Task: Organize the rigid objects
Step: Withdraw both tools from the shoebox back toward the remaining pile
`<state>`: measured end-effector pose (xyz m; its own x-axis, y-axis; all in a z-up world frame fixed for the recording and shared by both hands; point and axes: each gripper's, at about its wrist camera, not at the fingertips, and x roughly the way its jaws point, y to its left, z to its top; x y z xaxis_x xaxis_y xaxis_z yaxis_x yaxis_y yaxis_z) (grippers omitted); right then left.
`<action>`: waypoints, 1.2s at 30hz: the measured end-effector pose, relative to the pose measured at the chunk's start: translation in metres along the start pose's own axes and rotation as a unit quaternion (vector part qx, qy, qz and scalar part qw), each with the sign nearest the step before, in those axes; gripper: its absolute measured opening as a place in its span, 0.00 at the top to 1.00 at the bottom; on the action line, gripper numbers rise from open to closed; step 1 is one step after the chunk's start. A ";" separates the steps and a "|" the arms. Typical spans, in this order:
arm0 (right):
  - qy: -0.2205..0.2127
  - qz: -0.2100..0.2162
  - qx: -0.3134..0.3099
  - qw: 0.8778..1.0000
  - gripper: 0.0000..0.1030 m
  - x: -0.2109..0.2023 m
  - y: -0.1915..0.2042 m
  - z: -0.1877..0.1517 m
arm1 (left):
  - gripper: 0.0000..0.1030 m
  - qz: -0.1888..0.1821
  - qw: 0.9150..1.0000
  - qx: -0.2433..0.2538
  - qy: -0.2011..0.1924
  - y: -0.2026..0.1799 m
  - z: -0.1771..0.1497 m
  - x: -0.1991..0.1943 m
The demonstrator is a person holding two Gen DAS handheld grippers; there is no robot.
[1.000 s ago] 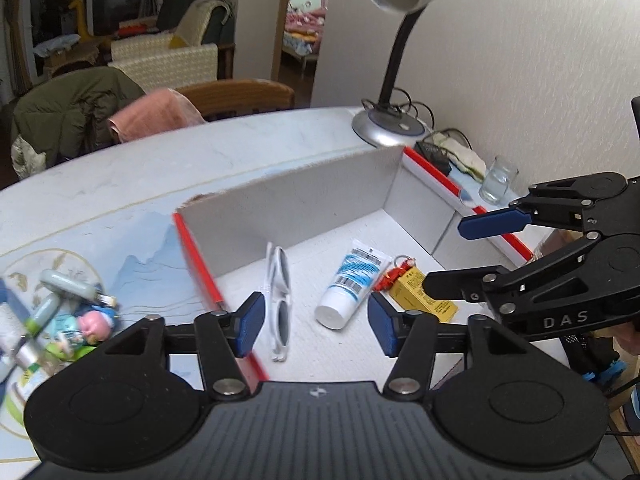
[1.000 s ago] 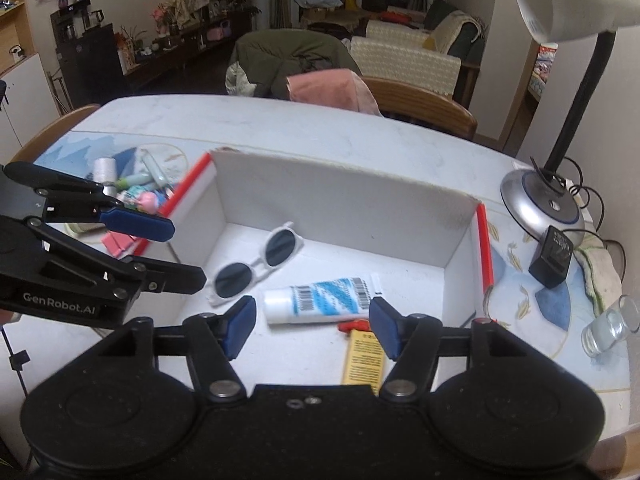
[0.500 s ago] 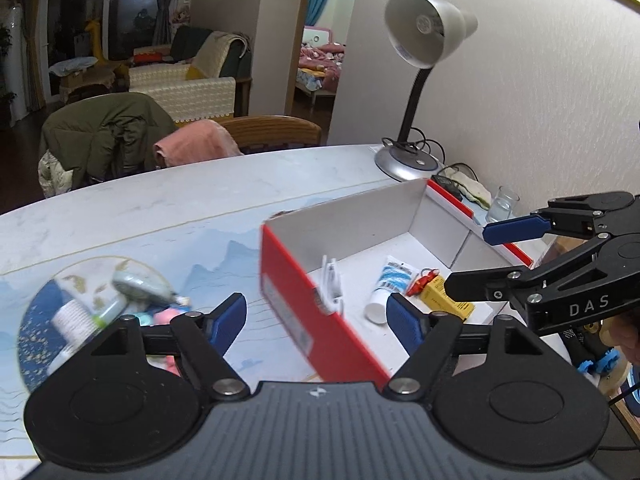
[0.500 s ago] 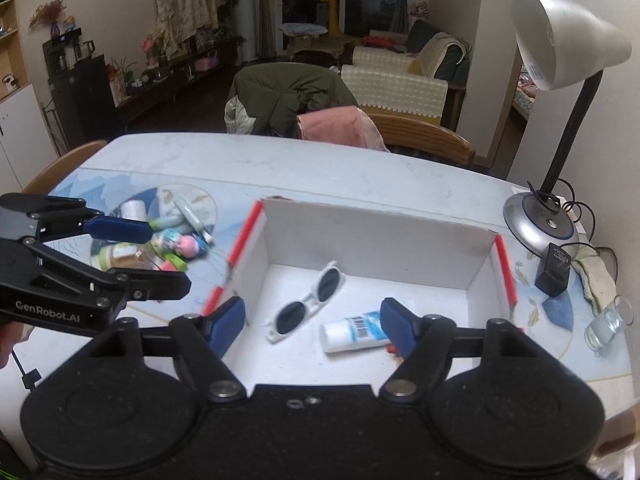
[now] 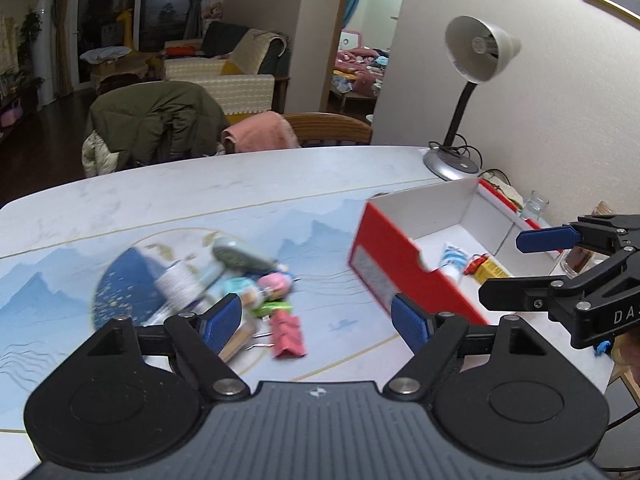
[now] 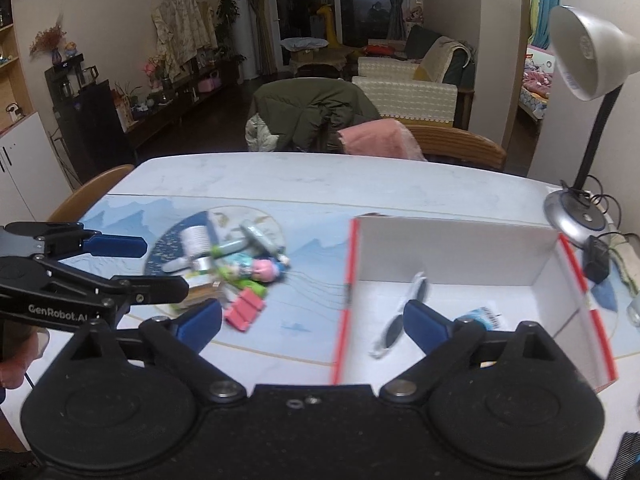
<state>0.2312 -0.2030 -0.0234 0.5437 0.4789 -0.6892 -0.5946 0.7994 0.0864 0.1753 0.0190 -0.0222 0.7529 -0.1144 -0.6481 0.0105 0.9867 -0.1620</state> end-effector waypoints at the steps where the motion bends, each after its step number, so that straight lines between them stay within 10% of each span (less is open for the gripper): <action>1: 0.000 0.001 0.000 1.000 0.05 0.002 0.006 0.000 | 0.20 0.001 1.000 0.000 -0.002 0.006 -0.002 -0.003; 10: 0.012 0.010 0.002 1.000 0.05 0.019 0.046 -0.005 | 0.00 0.014 1.000 -0.006 0.001 0.049 -0.017 -0.010; 36: 0.086 0.032 -0.153 0.984 0.22 0.148 0.091 -0.019 | 0.00 -0.004 1.000 -0.015 0.020 0.099 -0.052 0.072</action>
<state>0.2467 -0.0664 -0.1314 0.4076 0.4350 -0.8029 -0.7887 0.6109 -0.0694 0.1962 0.1026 -0.1231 0.7263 -0.1280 -0.6754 -0.0036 0.9818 -0.1899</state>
